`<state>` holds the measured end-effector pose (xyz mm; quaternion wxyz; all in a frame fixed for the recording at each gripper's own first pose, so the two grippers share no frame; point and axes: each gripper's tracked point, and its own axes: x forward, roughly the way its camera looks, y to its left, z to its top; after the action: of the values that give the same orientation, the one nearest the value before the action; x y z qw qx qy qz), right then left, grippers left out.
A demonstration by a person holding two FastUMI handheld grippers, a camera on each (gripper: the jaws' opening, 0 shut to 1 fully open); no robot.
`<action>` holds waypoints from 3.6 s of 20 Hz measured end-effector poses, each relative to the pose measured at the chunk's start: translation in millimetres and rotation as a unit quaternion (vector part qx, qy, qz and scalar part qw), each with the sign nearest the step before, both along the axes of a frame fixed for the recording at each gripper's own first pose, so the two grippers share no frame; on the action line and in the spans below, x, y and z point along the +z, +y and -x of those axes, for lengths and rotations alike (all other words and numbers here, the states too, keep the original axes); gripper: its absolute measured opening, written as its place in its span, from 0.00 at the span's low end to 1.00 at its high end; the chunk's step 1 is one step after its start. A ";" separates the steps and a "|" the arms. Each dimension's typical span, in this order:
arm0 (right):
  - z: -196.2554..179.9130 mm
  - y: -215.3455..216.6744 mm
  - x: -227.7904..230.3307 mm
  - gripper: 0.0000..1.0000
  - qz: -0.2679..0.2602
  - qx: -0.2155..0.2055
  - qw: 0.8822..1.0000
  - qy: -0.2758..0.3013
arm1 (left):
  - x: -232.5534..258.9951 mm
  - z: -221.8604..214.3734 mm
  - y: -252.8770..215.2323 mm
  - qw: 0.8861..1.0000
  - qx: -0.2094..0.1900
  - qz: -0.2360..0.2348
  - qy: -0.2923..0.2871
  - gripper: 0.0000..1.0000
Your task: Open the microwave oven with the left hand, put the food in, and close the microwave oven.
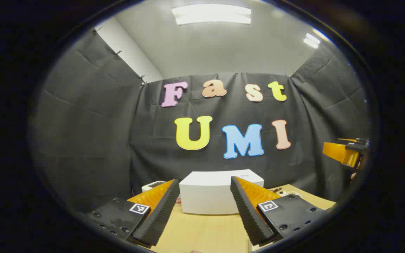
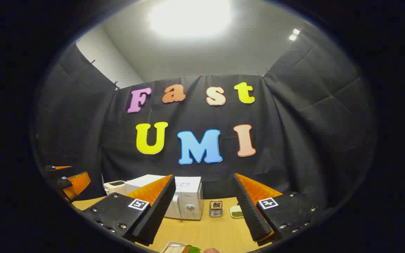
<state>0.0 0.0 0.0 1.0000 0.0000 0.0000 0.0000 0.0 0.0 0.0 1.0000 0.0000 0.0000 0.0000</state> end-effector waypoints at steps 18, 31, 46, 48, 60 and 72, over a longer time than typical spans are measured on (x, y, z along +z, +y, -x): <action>-8.0 -24.5 -20.1 0.97 -0.015 0.027 0.999 0.013 | -2.5 -3.8 -49.5 1.000 0.005 -0.026 -0.002 0.99; -32.3 -53.1 -36.3 0.99 -0.022 -0.029 0.999 0.040 | -39.1 -138.8 -94.6 0.999 -0.045 -0.011 -0.012 0.94; -36.5 -78.5 -61.4 0.99 -0.004 -0.170 0.983 0.070 | -184.6 -275.4 -181.1 0.985 -0.151 -0.003 0.082 0.97; -30.4 -85.7 -61.3 0.99 0.004 -0.190 0.979 0.072 | -207.1 -287.9 -190.0 0.982 -0.157 -0.005 0.102 0.94; -17.5 -94.0 -73.3 0.99 0.016 -0.242 0.965 0.095 | -293.9 -316.0 -201.2 0.970 -0.164 -0.015 0.181 0.66; 2.2 -100.1 -70.1 0.99 0.027 -0.228 0.968 0.103 | -291.6 -314.4 -209.8 0.968 -0.166 -0.017 0.186 0.14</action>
<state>-2.2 -100.1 -70.1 0.9679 -0.0270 0.1030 -0.2278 314.4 -209.8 -291.6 0.9682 0.0168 0.1864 -0.1660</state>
